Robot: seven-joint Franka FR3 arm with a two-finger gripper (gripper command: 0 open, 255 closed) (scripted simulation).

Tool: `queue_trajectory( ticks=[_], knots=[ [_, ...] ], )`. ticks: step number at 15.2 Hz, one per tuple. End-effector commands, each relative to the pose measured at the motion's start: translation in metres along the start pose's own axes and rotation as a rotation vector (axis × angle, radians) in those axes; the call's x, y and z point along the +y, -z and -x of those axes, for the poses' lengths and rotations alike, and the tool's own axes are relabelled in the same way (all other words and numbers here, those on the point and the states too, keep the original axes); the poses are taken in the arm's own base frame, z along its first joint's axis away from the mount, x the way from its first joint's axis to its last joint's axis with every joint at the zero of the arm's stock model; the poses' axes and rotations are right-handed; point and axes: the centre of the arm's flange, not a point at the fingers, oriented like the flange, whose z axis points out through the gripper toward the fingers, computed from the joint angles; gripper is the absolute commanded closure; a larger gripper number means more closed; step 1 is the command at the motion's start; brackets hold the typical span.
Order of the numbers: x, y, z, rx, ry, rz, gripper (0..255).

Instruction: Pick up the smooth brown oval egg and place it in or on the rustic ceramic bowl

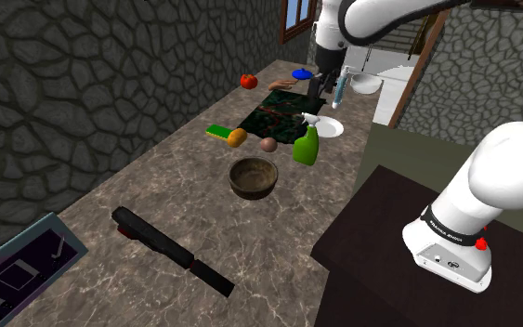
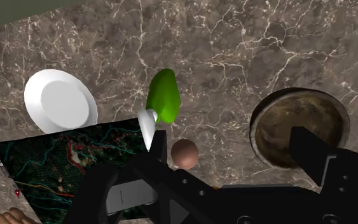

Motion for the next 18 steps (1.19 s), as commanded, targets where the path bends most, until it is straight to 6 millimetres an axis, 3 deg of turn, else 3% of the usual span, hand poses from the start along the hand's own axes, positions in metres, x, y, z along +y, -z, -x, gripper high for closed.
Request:
queue_trajectory(
  ticks=[1,18],
  knots=[
    [-0.003,-0.023,-0.018,-0.007,0.016,0.017,0],
    [-0.021,-0.204,-0.163,-0.071,0.139,0.169,0]
  ],
)
